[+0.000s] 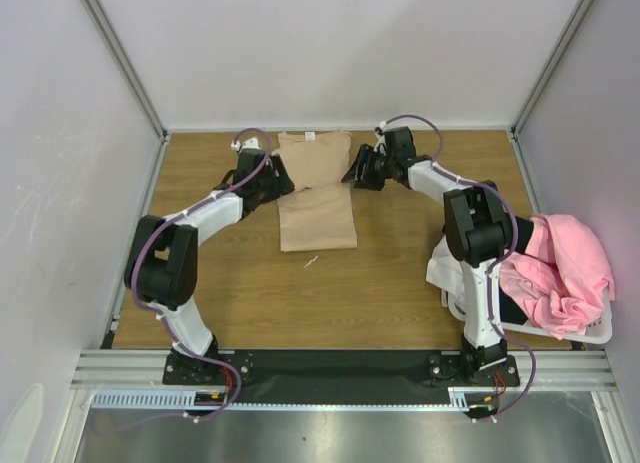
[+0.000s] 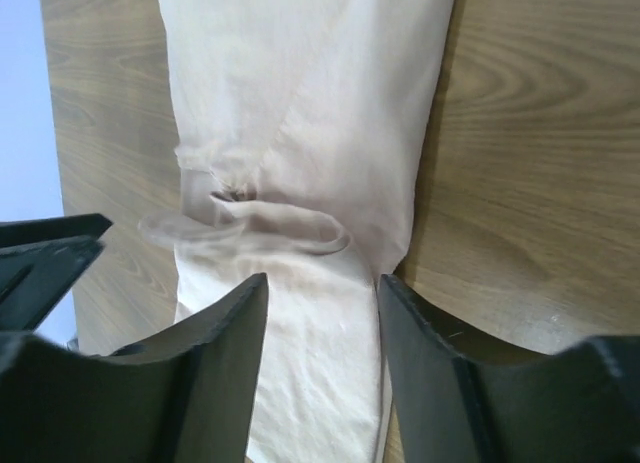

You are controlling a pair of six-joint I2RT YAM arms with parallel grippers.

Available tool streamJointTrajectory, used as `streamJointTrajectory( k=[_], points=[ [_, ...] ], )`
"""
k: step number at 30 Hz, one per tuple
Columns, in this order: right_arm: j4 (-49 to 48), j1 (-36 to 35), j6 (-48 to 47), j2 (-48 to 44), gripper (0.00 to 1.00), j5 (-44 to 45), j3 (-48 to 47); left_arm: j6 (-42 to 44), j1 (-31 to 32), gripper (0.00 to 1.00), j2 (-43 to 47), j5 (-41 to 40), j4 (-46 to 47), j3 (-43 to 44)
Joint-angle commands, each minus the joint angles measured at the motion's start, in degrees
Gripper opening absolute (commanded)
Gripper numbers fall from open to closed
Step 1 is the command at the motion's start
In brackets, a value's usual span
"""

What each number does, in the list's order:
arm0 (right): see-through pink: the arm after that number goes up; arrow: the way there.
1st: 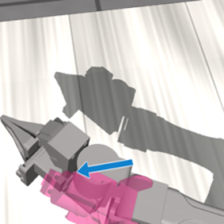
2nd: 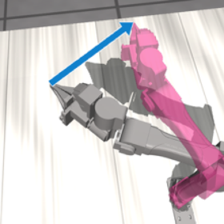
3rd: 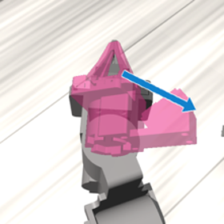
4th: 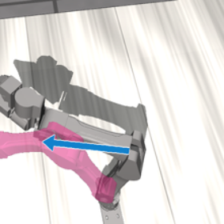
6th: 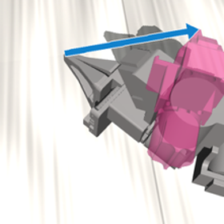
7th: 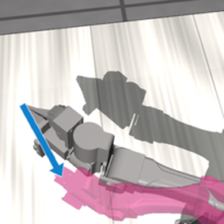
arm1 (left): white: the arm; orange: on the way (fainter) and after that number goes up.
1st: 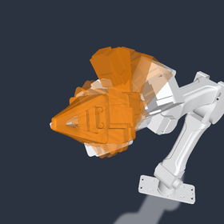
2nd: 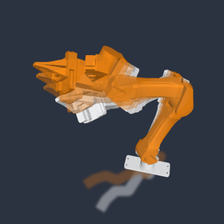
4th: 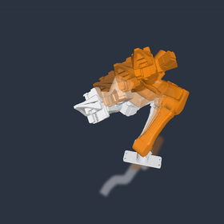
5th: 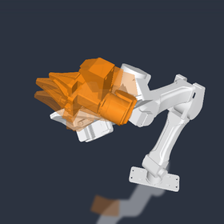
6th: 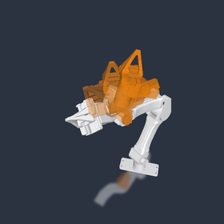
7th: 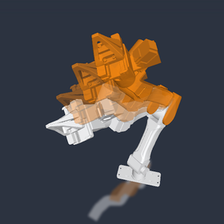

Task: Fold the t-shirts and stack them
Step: Fold the tshirt

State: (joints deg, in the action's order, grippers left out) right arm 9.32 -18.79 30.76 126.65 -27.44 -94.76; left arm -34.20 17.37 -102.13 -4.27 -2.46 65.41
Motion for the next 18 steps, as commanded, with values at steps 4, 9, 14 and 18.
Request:
streamJointTrajectory(
  k=[4,9,14,18],
  points=[
    [-1.93,0.33,-1.58,-7.20,0.60,0.20,0.80,2.64,-0.23,0.84,11.84,5.31,5.70,-2.11],
    [-4.92,-0.90,-1.50,-13.17,0.61,-0.24,8.96,3.34,1.09,0.85,14.50,12.17,10.98,-8.62],
    [-6.95,-4.32,-1.32,-17.13,0.53,0.54,16.08,2.74,4.42,0.84,17.47,12.19,8.97,-14.42],
    [-8.70,-5.73,-0.27,-20.30,0.49,1.43,22.06,0.28,6.89,0.84,21.60,8.32,6.68,-20.57]
  ],
)
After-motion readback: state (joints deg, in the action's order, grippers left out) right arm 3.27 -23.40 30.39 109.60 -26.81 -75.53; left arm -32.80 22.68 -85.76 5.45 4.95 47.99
